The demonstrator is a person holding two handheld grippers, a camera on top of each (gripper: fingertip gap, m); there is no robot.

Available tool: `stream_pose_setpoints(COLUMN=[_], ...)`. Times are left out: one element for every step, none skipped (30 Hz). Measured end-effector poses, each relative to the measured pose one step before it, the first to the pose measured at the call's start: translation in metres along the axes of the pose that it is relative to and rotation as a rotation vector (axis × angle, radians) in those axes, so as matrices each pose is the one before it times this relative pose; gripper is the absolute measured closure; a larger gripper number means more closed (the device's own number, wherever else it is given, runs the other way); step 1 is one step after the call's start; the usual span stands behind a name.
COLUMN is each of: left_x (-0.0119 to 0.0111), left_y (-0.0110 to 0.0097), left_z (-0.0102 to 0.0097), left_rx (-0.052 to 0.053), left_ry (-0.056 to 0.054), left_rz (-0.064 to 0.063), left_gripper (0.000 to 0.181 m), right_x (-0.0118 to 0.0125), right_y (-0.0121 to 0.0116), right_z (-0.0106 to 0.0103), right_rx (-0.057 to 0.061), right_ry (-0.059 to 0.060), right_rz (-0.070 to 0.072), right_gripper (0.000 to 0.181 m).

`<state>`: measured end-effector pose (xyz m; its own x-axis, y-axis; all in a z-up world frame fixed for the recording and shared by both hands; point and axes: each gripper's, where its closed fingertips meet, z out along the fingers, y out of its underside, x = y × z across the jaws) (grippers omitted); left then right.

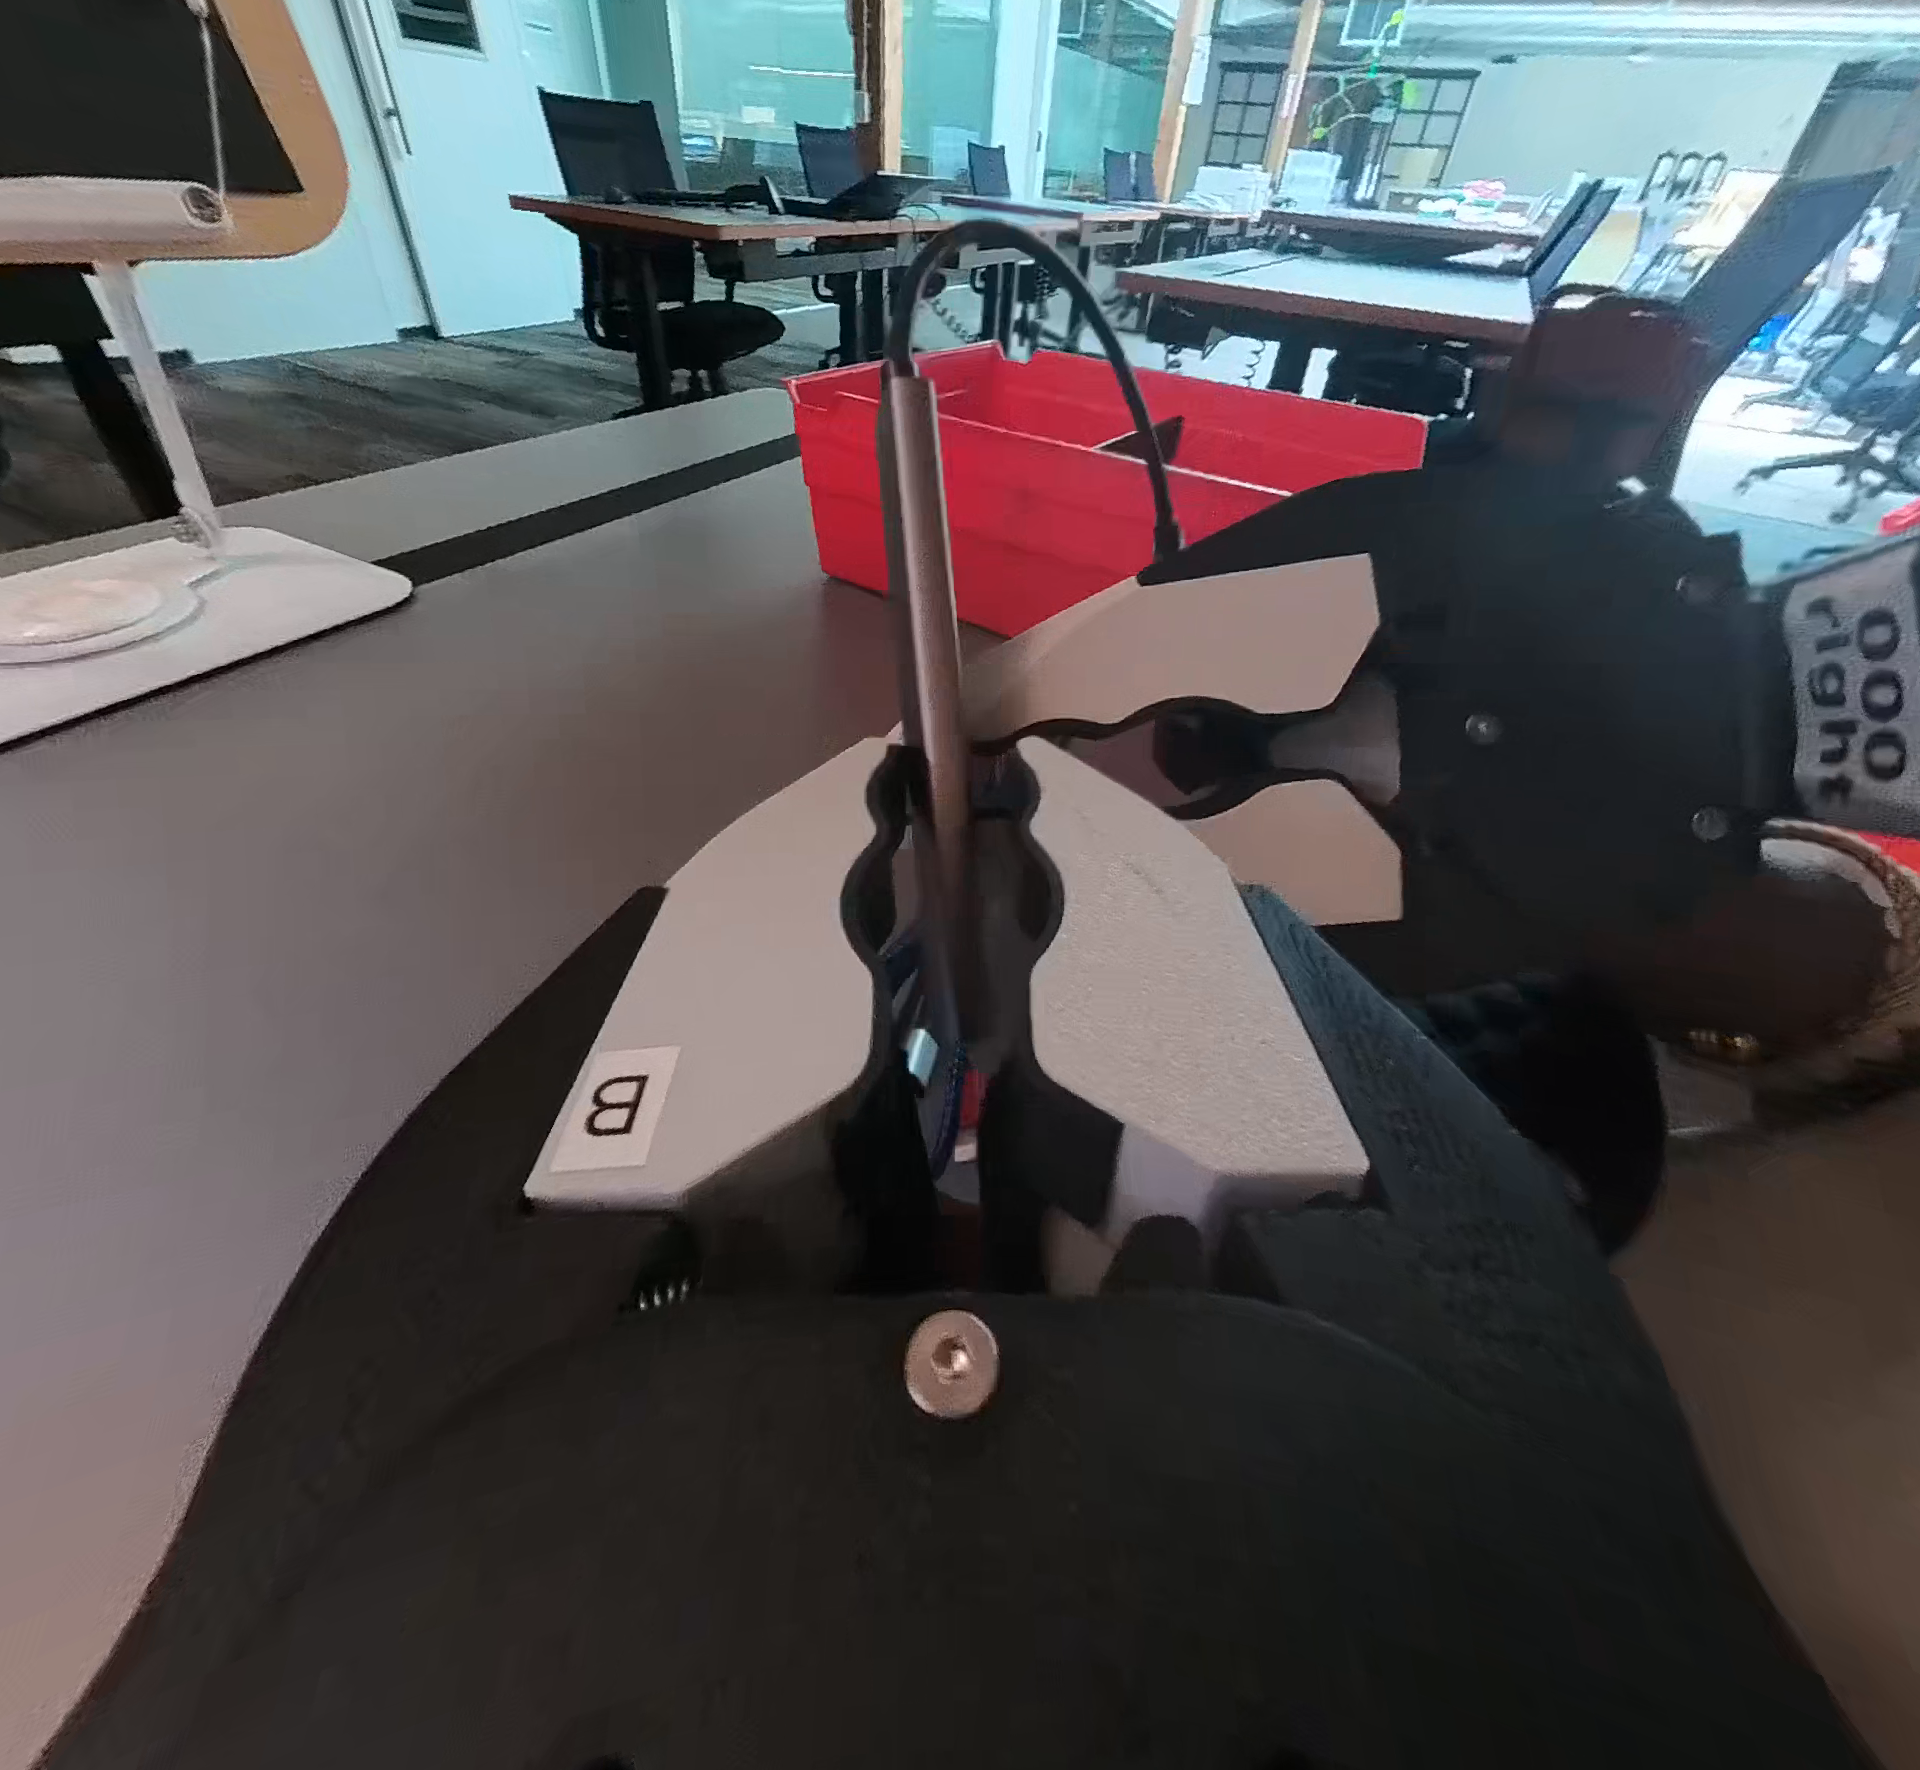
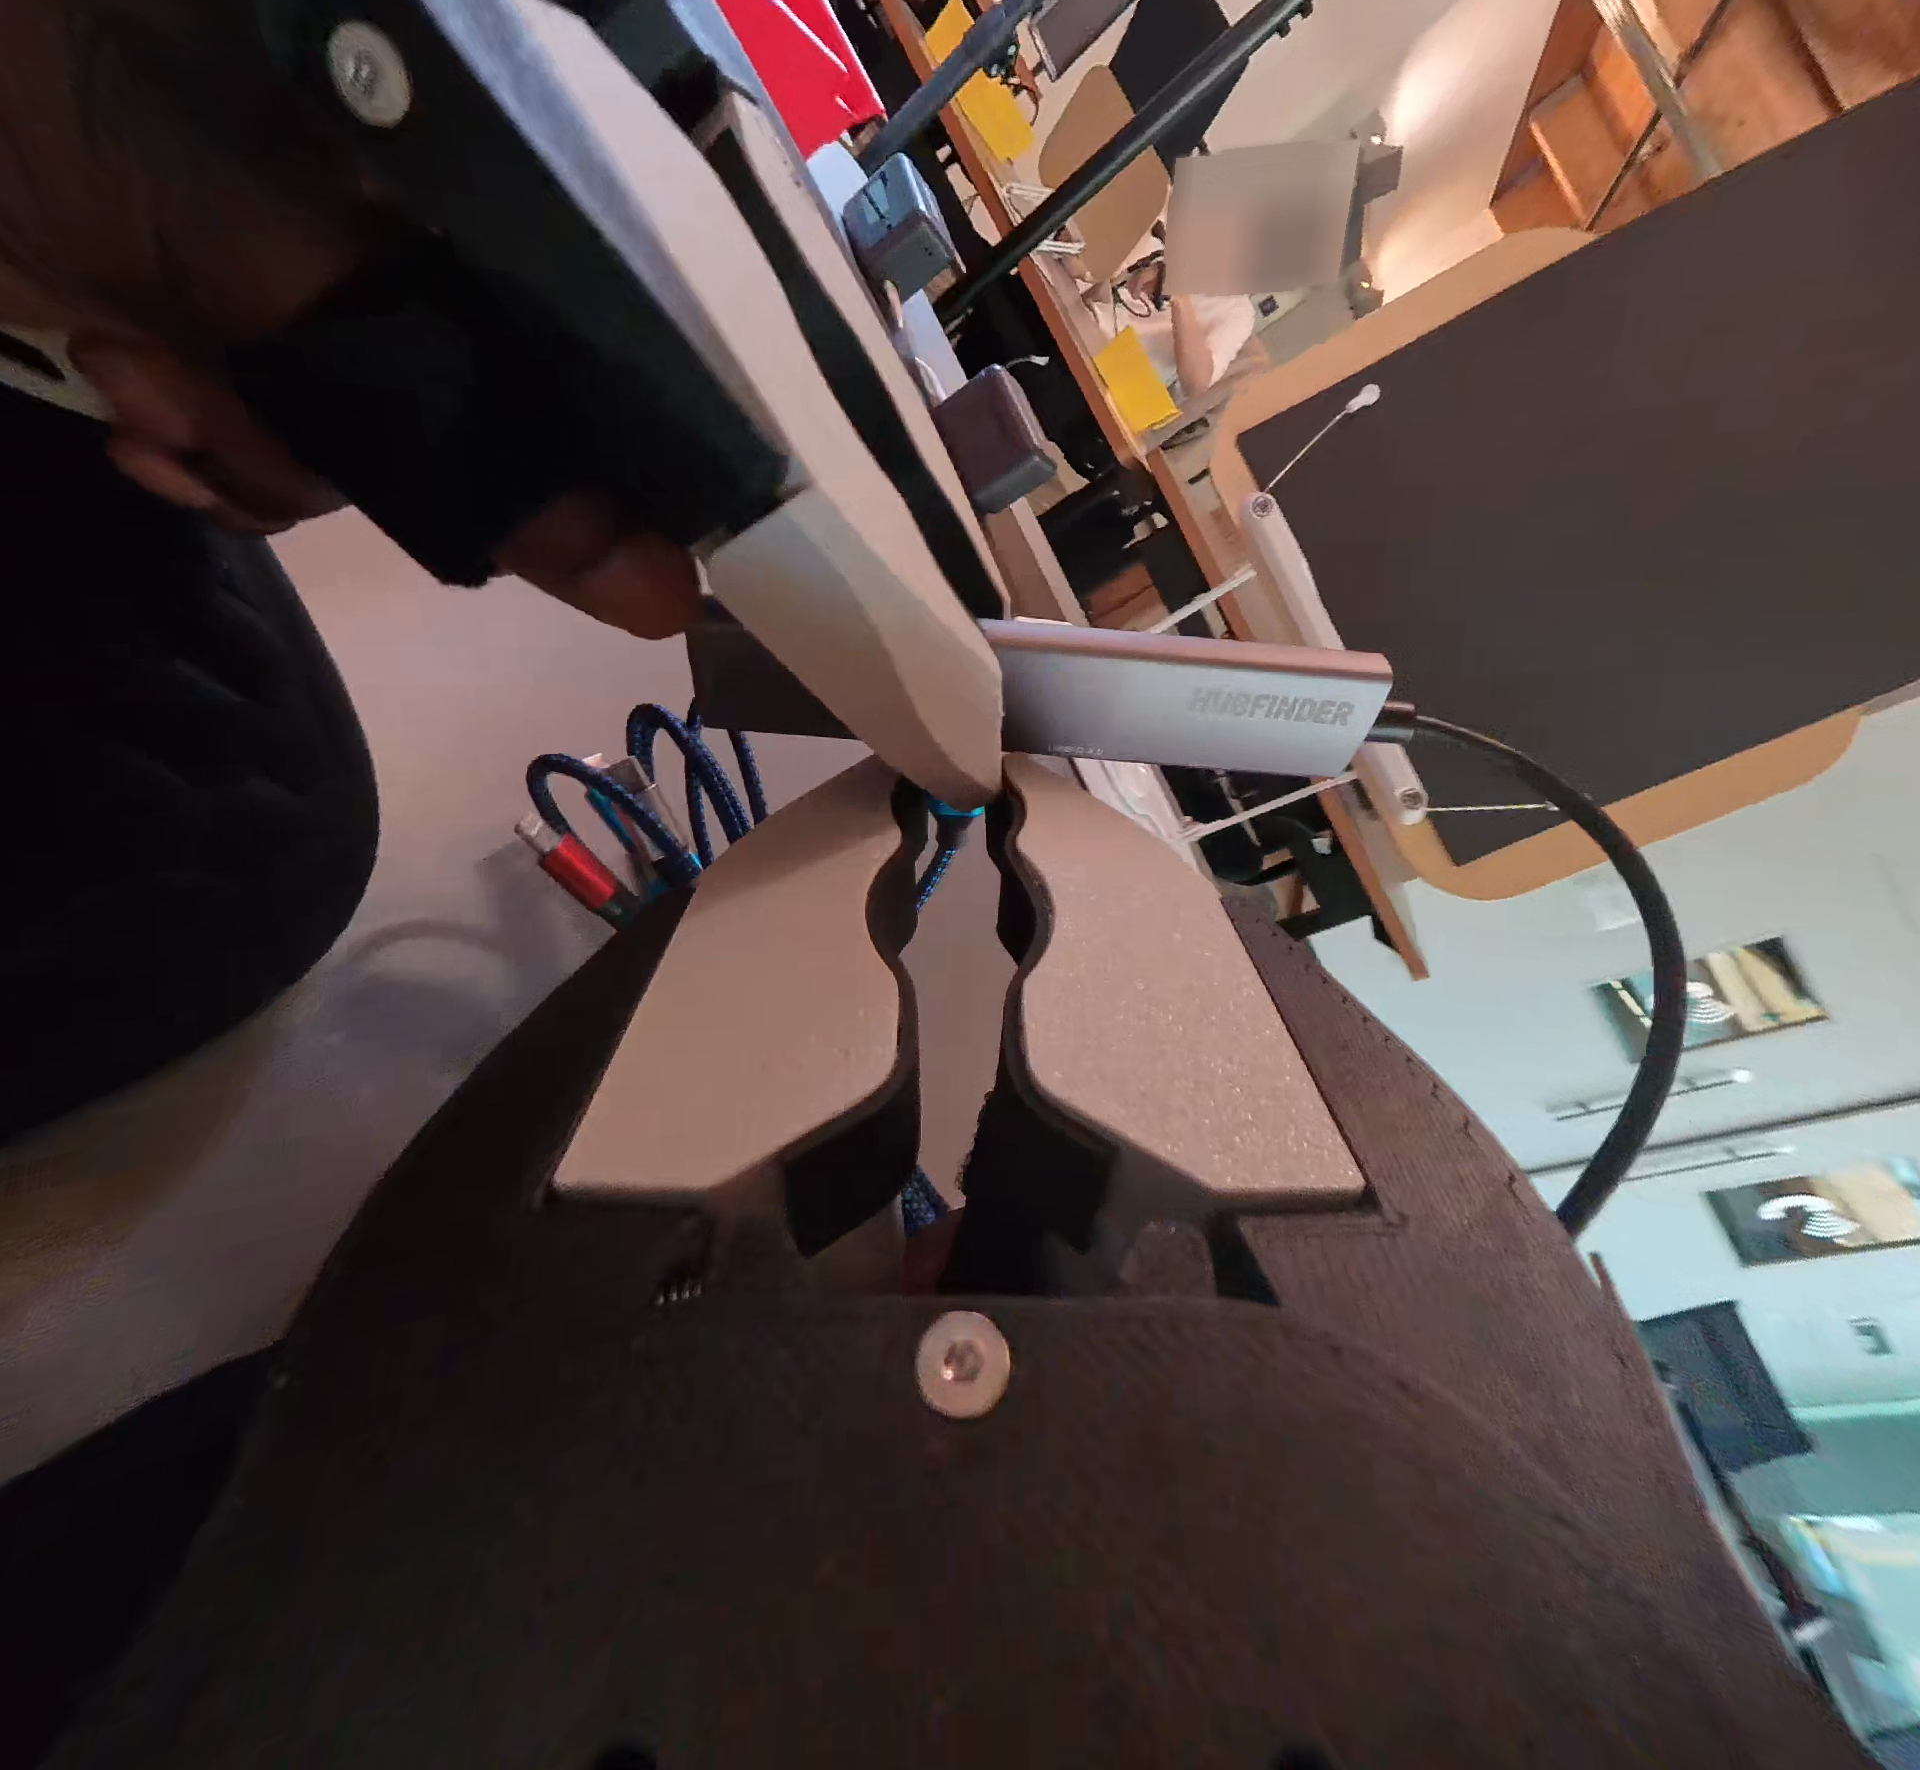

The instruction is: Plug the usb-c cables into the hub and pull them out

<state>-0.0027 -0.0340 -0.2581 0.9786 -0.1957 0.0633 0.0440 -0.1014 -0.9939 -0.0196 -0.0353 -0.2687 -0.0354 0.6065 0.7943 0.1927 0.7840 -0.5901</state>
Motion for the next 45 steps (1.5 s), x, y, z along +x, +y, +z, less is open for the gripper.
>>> stream_pose_setpoints(left_x=[0.00017,-0.00011,-0.0001,-0.00101,-0.00185,-0.00185,-0.00055,-0.00398,-0.01242,-0.0132,-0.00666,0.00016,0.00412,0.0062,0.00312,0.00101,-0.00022,-0.00122,0.00212,0.00087,-0.00187,-0.00433,-0.005,-0.00435,-0.0036,-0.00187,-0.00044,-0.00081,0.0007,0.00014,0.00009,0.00085,0.00142,0.00129,0.00122,0.00078,0.00041,0.00057,0.00023,-0.00018,-0.00006,-0.00006,-0.00007,0.00013,0.0004], left_y=[0.0003,-0.00129,-0.00267,-0.00152,0.00065,0.00006,-0.0141,-0.03099,-0.0146,-0.00452,0.0057,0.00793,0.00404,-0.00109,0.00039,0.00434,0.00696,0.00425,0.00172,-0.00015,-0.00171,-0.00147,0.00034,0.00115,-0.00018,-0.00215,-0.00233,-0.00028,0.00053,0.00106,0.00153,0.00151,0.00126,0.00061,0.00054,0.00042,0.00021,0.0001,0.00026,0.0,-0.00012,-0.00014,-0.0003,-0.00061,-0.00078], left_z=[-0.00034,-0.00127,-0.00213,-0.00244,-0.00193,-0.00176,-0.00649,-0.01418,-0.00843,-0.00545,-0.0015,0.00041,0.00081,0.00208,0.00352,0.0042,0.00362,0.0015,-0.00039,-0.00138,-0.00163,-0.00177,-0.00154,-0.00127,-0.00122,-0.00143,-0.00129,-0.00088,-0.00008,0.00014,0.00028,0.0005,0.00066,0.00061,0.00032,0.00035,0.00011,0.0001,0.00007,-0.00004,-0.00015,-0.0001,-0.00022,-0.0002,-0.00007], left_rx=[-0.0029,0.0098,0.0226,0.0094,-0.005,0.0033,0.0958,0.17,0.0339,-0.007,-0.0287,-0.0123,0.0033,0.0094,-0.0173,-0.0381,-0.0403,-0.0014,0.0158,0.0109,0.0113,0.0077,-0.0002,-0.0002,0.0089,0.0208,0.0178,0.0028,-0.002,-0.0057,-0.0111,-0.0128,-0.0103,-0.0053,-0.0053,-0.0053,-0.0028,-0.0013,-0.0018,-0.0008,0.0007,0.0016,0.0026,0.0041,0.0061], left_ry=[-0.0061,-0.012,-0.0219,-0.0342,-0.0306,-0.0181,-0.0002,-0.0063,-0.0634,-0.0688,-0.0138,0.0225,0.0312,0.0312,0.0081,-0.0009,-0.0053,-0.0123,0.0144,0.0107,-0.0068,-0.0235,-0.0257,-0.0198,-0.0133,-0.0011,0.0074,0.002,0.0091,-0.0001,-0.0029,0.0016,0.0045,0.0019,0.0032,0.0014,0.0002,0.0018,0.0008,-0.002,-0.0003,0.0003,0.0006,0.0027,0.0034], left_rz=[0.0142,0.0165,0.0313,0.0457,0.0395,0.009,-0.0109,-0.0422,0.0085,0.0637,0.0052,-0.0326,-0.0259,-0.0004,0.0128,0.0135,-0.0033,-0.0104,-0.0143,-0.0165,0.0024,0.0104,0.0026,-0.0126,-0.0237,-0.0247,-0.0189,-0.0097,-0.0059,-0.0021,0.0092,0.0127,0.0099,0.0081,0.0086,0.0087,0.0073,0.0038,0.001,0.0017,0.0003,-0.0015,-0.0009,0.0002,0.0004], left_gripper=[0.168,0.171,0.173,0.174,0.175,0.175,0.175,0.175,0.175,0.175,0.174,0.174,0.174,0.174,0.174,0.174,0.174,0.174,0.174,0.174,0.174,0.174,0.174,0.174,0.174,0.174,0.173,0.173,0.173,0.174,0.174,0.174,0.173,0.173,0.173,0.174,0.174,0.173,0.173,0.174,0.174,0.174,0.174,0.174,0.174], right_x=[-0.00043,0.00032,0.00037,-0.00088,-0.00202,-0.00301,-0.0101,-0.01499,0.0069,0.01893,0.01275,0.00703,0.00123,-0.00188,0.00059,0.00227,0.00278,0.00388,0.00451,0.00513,0.00534,0.00486,0.00511,0.00541,0.00514,0.00667,0.00726,0.00802,0.00987,0.01086,0.01223,0.01367,0.01395,0.01517,0.01633,0.01581,0.01429,0.01289,0.0117,0.00785,0.00541,0.00758,0.00785,0.0075,0.00745], right_y=[-0.0004,-0.00157,-0.00271,-0.00201,-0.00111,0.0012,0.02841,0.04639,0.0106,-0.02245,-0.02314,-0.0092,0.00152,0.0009,-0.00246,-0.0063,-0.00925,-0.00922,-0.00818,-0.00735,-0.00732,-0.0073,-0.00742,-0.00794,-0.00819,-0.00898,-0.01041,-0.01158,-0.01227,-0.01214,-0.01136,-0.01085,-0.01004,-0.00786,-0.00338,0.00128,0.00469,0.00575,0.00502,0.00524,0.00793,0.00985,0.01074,0.01119,0.01132], right_z=[-0.00076,-0.00091,-0.00055,0.00058,0.00136,0.00236,0.00679,0.01154,0.00086,-0.01824,-0.01267,-0.0043,-0.00067,-0.00151,-0.00341,-0.00496,-0.00542,-0.00494,-0.00421,-0.00385,-0.00385,-0.00373,-0.0039,-0.00414,-0.00428,-0.00456,-0.00509,-0.00525,-0.00563,-0.00521,-0.00471,-0.00429,-0.00378,-0.00344,-0.00277,-0.00204,-0.00155,-0.00157,-0.00213,-0.00226,-0.00245,-0.00333,-0.00393,-0.00438,-0.00449], right_rx=[0.0092,0.012,0.0137,0.0056,0.0014,-0.008,-0.1642,-0.2428,-0.0331,0.1747,0.1575,0.0686,0.0118,0.02,0.0293,0.0473,0.065,0.0632,0.0513,0.0437,0.0386,0.0328,0.0291,0.0278,0.0248,0.0254,0.03,0.034,0.0344,0.029,0.0201,0.0139,0.0108,-0.0003,-0.021,-0.0422,-0.0529,-0.0471,-0.0258,-0.0142,-0.0257,-0.0368,-0.0395,-0.0392,-0.0372], right_ry=[-0.0033,0.004,0.0037,-0.0021,-0.0045,-0.0109,-0.0574,-0.0835,0.0487,0.0725,0.008,0.0077,-0.0017,-0.0121,-0.0009,0.0004,0.0001,0.0012,0.0018,0.0068,0.0076,0.0046,0.0083,0.009,0.0054,0.0128,0.0147,0.016,0.0254,0.0269,0.0299,0.0342,0.0303,0.0342,0.037,0.0262,0.0125,0.0054,0.0019,-0.0205,-0.0338,-0.0114,0.0012,0.0103,0.0245], right_rz=[0.0174,0.0145,0.0169,0.0182,0.0232,0.0297,-0.0025,-0.0418,-0.0554,0.0901,0.137,0.0632,0.0009,-0.0059,0.0083,0.0183,0.0312,0.0445,0.0445,0.0338,0.0266,0.0221,0.0187,0.019,0.019,0.0194,0.0199,0.0193,0.0134,0.0072,0.0015,-0.0054,-0.0167,-0.0306,-0.0385,-0.0344,-0.0196,-0.0133,-0.0219,-0.0205,-0.0021,0.0117,0.0049,-0.0121,-0.0264], right_gripper=[0.171,0.171,0.171,0.171,0.171,0.171,0.172,0.17,0.171,0.172,0.172,0.172,0.172,0.172,0.172,0.171,0.171,0.171,0.171,0.172,0.171,0.172,0.172,0.172,0.172,0.172,0.172,0.172,0.172,0.172,0.172,0.172,0.172,0.172,0.172,0.172,0.172,0.172,0.172,0.172,0.172,0.172,0.172,0.172,0.171])
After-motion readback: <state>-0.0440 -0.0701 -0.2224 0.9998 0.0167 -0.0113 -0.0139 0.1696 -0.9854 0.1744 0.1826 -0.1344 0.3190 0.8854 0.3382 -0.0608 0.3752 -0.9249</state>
